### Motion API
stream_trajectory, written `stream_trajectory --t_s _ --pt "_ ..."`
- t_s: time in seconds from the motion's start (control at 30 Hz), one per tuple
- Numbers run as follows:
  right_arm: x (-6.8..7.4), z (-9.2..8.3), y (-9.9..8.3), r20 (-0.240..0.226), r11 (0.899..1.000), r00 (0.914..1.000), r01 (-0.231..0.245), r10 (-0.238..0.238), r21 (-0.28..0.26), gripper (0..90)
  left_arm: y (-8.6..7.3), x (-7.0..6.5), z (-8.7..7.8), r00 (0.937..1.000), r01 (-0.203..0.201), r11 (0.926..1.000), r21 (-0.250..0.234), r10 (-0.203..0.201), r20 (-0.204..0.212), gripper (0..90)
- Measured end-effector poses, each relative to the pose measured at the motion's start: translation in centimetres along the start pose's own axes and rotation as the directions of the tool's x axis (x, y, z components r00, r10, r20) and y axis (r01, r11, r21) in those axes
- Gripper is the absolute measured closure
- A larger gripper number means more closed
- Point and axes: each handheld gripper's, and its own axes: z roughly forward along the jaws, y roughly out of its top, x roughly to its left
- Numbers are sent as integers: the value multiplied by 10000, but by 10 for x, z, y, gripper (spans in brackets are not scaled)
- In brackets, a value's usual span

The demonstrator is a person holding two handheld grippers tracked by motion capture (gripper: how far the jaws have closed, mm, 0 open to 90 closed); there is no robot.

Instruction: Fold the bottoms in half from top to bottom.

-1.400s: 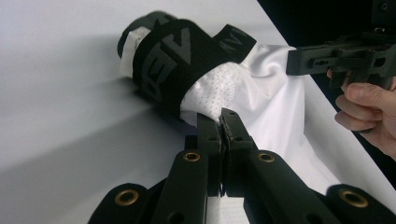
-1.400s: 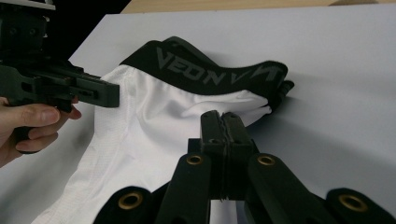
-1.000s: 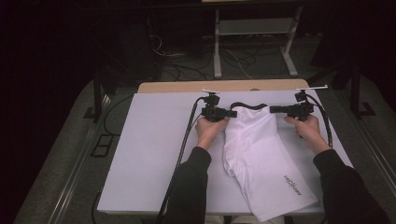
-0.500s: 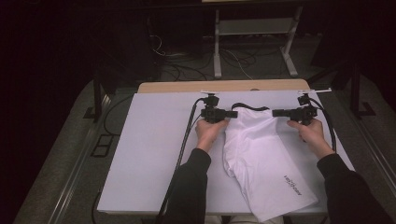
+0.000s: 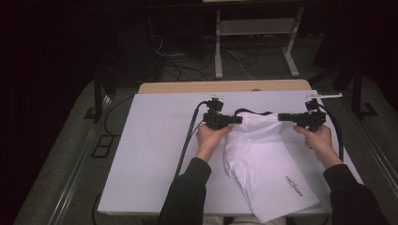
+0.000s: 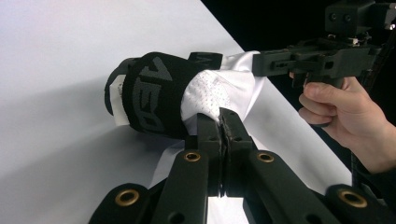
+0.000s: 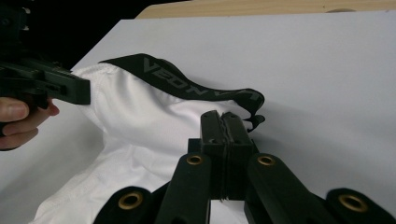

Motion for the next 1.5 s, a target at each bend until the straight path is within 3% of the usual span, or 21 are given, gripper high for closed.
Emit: stream_trajectory --t_s 0.27,0.47,0.97,1.3,1.5 --pt "8 -8 -4 133 9992 9993 347 -349 194 882 -3 -8 -3 9996 -225 9995 -209 229 163 869" --pt "10 -12 -5 152 9985 9987 490 -494 260 882 -9 -10 -4 9995 -177 9996 -199 182 252 870" --pt "23 -23 -5 116 9951 9962 858 -865 482 882 -16 -34 -19 9969 -711 9973 -175 716 321 869" --pt "27 -28 -11 -61 9928 9954 960 -958 715 882 -23 -42 -23 9975 -643 9979 38 642 291 869" --pt "30 -34 -21 -202 9926 9956 929 -916 776 882 -37 -48 -23 9970 -573 9983 107 567 522 869"
